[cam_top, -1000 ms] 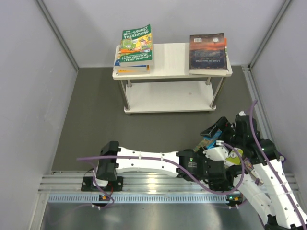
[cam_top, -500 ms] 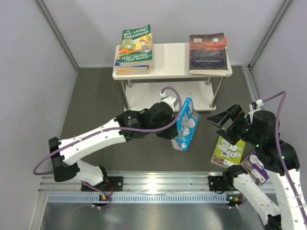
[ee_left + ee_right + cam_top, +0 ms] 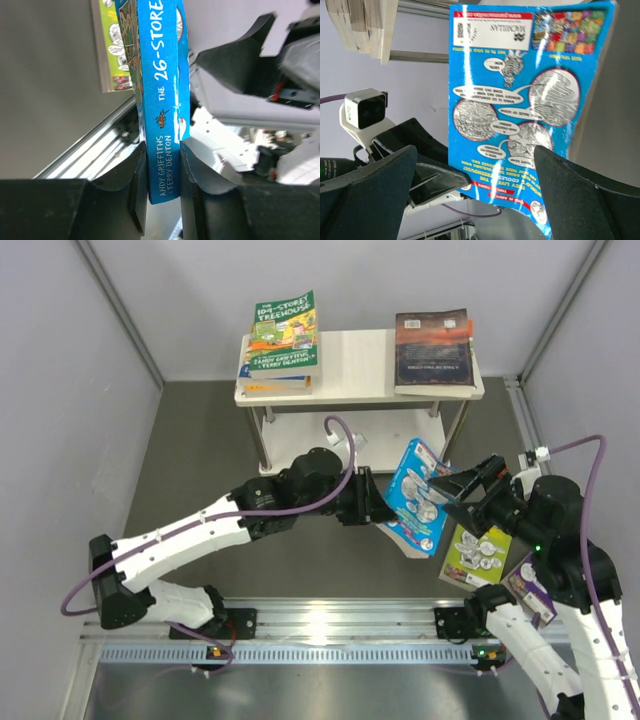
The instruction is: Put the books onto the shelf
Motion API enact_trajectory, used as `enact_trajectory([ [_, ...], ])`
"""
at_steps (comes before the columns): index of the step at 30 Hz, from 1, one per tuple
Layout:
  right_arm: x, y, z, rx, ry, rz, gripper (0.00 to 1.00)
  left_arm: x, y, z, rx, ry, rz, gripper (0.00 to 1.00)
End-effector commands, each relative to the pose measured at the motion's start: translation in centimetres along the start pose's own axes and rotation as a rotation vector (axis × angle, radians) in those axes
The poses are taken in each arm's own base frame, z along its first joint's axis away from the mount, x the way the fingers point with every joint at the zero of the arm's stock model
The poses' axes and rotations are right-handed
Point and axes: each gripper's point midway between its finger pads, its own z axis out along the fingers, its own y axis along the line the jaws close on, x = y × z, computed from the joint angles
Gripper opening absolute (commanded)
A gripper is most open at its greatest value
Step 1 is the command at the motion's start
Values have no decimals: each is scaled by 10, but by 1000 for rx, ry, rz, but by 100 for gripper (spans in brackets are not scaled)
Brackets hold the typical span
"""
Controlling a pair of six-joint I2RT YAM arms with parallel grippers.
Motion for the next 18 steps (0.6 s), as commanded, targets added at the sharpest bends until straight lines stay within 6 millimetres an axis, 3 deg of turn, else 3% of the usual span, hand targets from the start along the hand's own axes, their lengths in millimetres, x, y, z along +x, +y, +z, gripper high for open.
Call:
enact_trajectory([
  [1, -5, 15, -4, -52, -13, -30, 100, -60, -87, -51, 371, -219, -79, 0],
  [9, 0, 4, 0, -13, 7, -12, 100, -96, -94, -79, 433, -287, -133, 0],
  [15, -1, 7, 8, -34, 14, 10, 100, -105, -105, -95, 590, -316, -220, 0],
  [18, -2, 12, 10, -58, 11, 22, 100, -106, -98, -97, 629, -324, -292, 0],
])
